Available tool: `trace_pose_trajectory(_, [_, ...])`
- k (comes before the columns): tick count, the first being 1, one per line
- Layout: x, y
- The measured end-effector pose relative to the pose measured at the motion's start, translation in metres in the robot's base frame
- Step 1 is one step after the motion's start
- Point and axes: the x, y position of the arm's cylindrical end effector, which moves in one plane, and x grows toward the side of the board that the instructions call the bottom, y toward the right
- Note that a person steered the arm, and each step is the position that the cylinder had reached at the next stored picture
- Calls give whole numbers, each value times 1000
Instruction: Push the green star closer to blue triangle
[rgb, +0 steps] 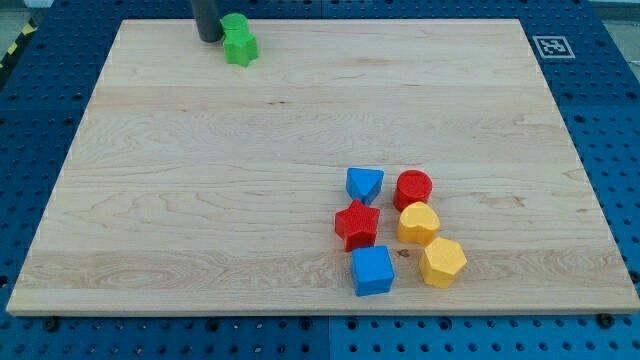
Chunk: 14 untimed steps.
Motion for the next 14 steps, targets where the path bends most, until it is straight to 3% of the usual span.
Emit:
trace_pose_trajectory(2, [12,47])
trace_pose_trajectory(4, [104,94])
trace_pose_trajectory(5, [91,85])
trace_pose_trajectory(6, [51,64])
trace_pose_trajectory(7, [45,22])
trace_pose_trajectory(11, [173,105])
trace_pose_trajectory(13, [236,111])
trace_pose_trajectory(14, [242,106])
